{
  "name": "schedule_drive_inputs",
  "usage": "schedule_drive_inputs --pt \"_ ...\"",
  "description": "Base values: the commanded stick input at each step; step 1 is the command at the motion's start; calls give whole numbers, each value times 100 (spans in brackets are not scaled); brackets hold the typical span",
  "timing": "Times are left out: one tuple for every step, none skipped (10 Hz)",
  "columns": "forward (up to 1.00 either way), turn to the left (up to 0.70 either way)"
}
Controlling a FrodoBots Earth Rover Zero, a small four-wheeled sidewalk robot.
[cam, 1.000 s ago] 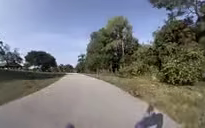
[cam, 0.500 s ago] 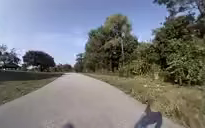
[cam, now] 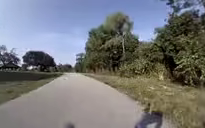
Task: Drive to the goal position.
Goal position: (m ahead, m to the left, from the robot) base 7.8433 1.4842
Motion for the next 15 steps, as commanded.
schedule_drive_inputs --pt "100 6" --pt "100 6" --pt "100 32" --pt "100 40" --pt "100 40" --pt "100 40" --pt "100 40" --pt "100 40" --pt "100 40" --pt "100 40" --pt "100 40" --pt "100 40" --pt "100 38" --pt "100 33" --pt "100 24"
